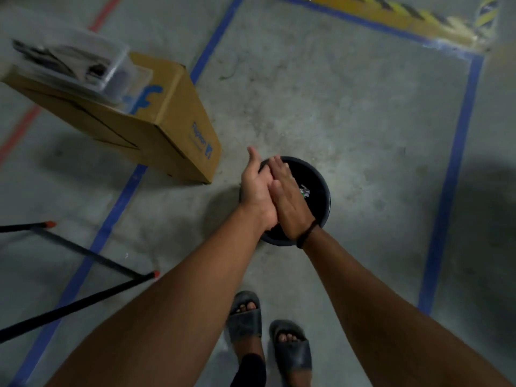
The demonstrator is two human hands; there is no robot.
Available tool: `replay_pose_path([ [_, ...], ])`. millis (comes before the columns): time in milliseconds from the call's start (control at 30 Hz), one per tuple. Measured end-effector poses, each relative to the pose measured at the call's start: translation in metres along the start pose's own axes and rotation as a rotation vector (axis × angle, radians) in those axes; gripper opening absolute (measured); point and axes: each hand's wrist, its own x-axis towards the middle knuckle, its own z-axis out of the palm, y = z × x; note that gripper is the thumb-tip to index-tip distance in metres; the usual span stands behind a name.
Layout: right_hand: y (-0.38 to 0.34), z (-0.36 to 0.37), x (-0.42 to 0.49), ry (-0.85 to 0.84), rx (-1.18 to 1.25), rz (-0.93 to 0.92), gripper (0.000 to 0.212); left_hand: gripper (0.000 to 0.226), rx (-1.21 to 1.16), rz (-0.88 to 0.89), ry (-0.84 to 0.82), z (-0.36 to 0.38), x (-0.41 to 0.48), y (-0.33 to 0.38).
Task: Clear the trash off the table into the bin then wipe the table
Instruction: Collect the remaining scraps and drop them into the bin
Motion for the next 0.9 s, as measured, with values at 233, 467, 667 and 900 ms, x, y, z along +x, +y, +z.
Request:
replay_pose_path([
  [233, -0.093, -0.061, -0.034, 0.105, 0.007, 0.31, 0.061, 0.078, 0.07, 0.149, 0.09, 0.043, -0.136, 0.046],
  [467, -0.338, -0.079, -0.116, 0.058, 0.284, -0.078, 0.043, 0.058, 0.229, 0.63, 0.178, 0.118, -0.327, 0.139],
  [667, -0.515, -0.043, -0.183, -0.147, 0.375, -0.413, 0.058, 0.047, 0.208, 0.976, 0.394, 0.113, -0.508, 0.214],
  [900, -0.636, 0.034, -0.262, -0.358, 0.436, -0.55, 0.041, 0.047, 0.179, 1.258, 0.607, 0.045, -0.693, 0.236],
])
